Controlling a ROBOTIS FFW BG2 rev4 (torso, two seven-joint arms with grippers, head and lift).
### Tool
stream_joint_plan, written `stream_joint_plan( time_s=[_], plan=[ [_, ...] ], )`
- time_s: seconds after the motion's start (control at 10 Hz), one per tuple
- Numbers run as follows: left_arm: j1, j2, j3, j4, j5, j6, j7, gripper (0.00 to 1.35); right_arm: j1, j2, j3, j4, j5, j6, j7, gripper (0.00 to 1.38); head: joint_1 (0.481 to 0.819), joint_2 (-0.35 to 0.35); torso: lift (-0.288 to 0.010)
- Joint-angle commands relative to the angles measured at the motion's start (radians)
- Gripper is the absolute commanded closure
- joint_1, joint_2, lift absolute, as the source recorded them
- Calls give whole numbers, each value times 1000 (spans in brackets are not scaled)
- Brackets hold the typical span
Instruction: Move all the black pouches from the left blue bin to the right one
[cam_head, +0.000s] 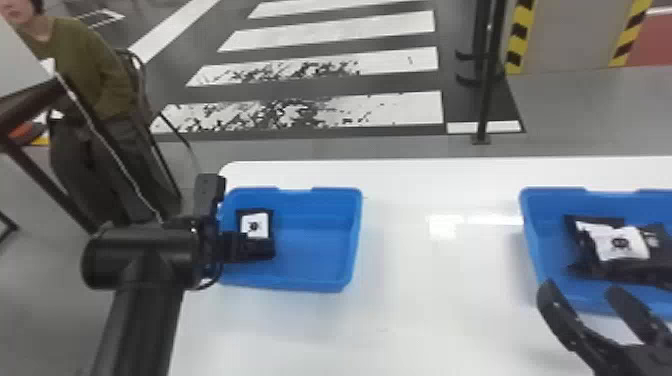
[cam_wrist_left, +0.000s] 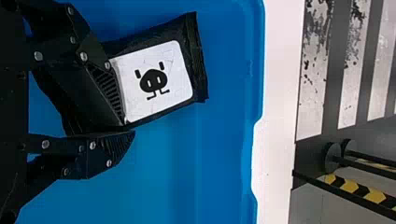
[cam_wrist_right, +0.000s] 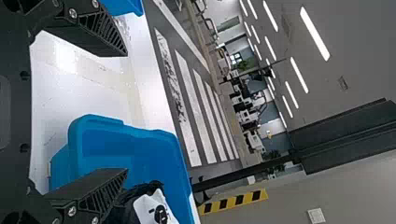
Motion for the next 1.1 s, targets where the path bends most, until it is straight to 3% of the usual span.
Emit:
stream_joint_plan(
  time_s=[0.0, 0.3, 0.6, 0.8, 0.9, 1.0],
  plan=[
    [11, -6, 10, 1, -52, -63, 0, 1182, 3, -2, 0, 0, -12, 3, 2, 147, 695, 239, -140],
    [31, -6, -10, -56, -34, -131, -6, 1211, 8, -3, 0, -2, -18, 3, 2, 147, 695, 250, -140],
    [92, -6, -54, -210, 0, -75, -3, 1187, 10, -6, 0, -5, -24, 6, 2, 151, 695, 213, -140],
    [92, -6, -58, -225, -12, 1, 8, 352, 10, -6, 0, -5, -26, 11, 2, 153, 695, 196, -140],
    [80, 0, -62, -225, -24, 28, 8, 145, 10, -5, 0, -5, -26, 16, 4, 151, 695, 199, -140],
    [65, 6, -68, -225, -46, 40, 8, 151, 10, -5, 0, -5, -29, 20, 4, 153, 695, 202, -140]
  ],
)
